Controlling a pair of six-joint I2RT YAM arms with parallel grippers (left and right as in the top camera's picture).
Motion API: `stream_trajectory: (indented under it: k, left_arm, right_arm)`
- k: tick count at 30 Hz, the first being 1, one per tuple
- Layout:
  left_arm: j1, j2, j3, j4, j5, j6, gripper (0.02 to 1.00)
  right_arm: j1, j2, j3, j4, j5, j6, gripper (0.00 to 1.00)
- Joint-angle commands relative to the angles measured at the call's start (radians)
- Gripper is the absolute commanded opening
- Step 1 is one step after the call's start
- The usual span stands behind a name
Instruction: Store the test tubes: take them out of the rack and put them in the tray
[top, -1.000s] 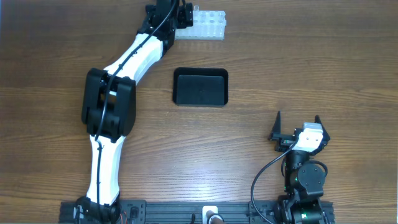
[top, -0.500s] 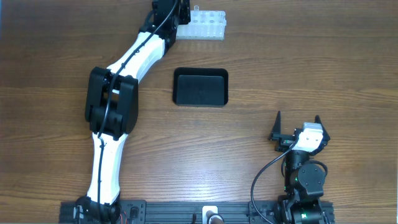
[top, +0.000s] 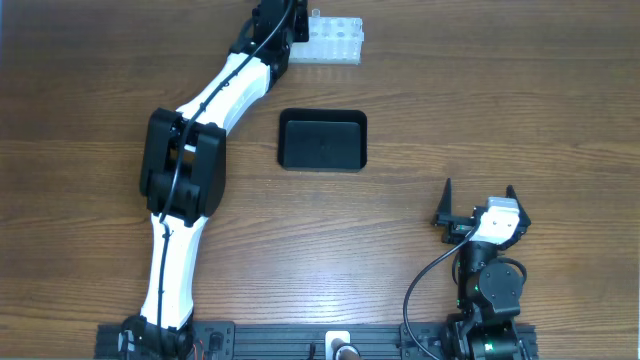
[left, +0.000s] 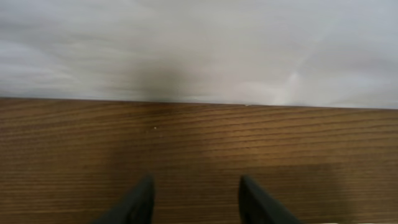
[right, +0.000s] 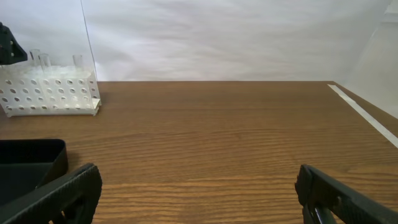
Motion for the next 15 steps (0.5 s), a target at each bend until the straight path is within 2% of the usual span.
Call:
stream_trajectory:
  k: [1,8,15]
  left_arm:
    - [0.000,0.020,0.026,0.000,-0.019,-0.007,0.349]
    - [0.000,0.020,0.026,0.000,-0.019,-0.007,0.229]
    - [0.000,0.020,0.026,0.000,-0.034,-0.008,0.154]
  right_arm:
    - [0.001,-0.008,-0.008,0.002,0.008,-0.001,0.991]
    - [0.001,-0.008,-0.008,0.001,0.008,-0.002,0.993]
    - [0.001,-0.008,-0.008,0.001,0.008,-0.001,0.991]
